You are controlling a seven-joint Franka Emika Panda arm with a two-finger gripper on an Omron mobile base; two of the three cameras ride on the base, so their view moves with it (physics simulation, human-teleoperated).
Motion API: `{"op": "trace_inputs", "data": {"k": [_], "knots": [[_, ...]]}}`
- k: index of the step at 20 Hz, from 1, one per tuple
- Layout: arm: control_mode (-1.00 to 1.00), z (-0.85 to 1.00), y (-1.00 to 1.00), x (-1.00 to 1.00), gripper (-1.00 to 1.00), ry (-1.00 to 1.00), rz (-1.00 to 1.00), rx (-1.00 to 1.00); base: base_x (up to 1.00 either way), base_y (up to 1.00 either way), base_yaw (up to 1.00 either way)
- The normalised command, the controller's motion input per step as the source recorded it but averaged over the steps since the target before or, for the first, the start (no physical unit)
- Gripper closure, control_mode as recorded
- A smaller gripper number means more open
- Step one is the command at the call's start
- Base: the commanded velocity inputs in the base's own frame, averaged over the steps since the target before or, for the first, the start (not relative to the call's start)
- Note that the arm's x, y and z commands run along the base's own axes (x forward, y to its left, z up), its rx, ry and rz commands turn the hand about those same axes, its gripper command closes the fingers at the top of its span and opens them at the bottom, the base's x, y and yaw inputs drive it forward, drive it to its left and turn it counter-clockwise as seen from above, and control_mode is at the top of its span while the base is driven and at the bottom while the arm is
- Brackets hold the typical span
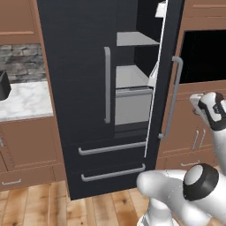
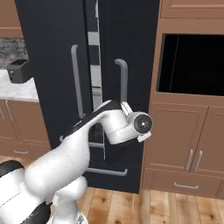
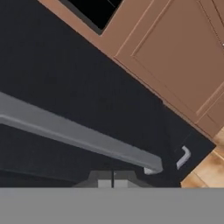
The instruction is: Place one of the steaks on the plate and the other in the bowl. Then place the bowl in the fridge.
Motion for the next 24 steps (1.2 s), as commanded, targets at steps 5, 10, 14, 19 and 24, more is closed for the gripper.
{"op": "trace_inputs", "data": {"k": [5,10,14,19,24], "knots": [[-1.0,0.59,0.27,-0.84,1.0,-0.15,-0.17,-0.13,0.0,0.0,0.0],[-1.0,0.28,1.0,-0.19,1.0,-0.27,-0.13,-0.35,0.0,0.0,0.0],[-1.0,0.28,1.0,0.0,1.0,-0.14,-0.15,-0.29,0.0,0.0,0.0],[-1.0,0.06,1.0,0.06,1.0,0.0,-0.05,-0.23,0.0,0.0,0.0],[-1.0,0.0,0.83,0.42,1.0,-0.02,0.0,-0.25,0.0,0.0,0.0]]}}
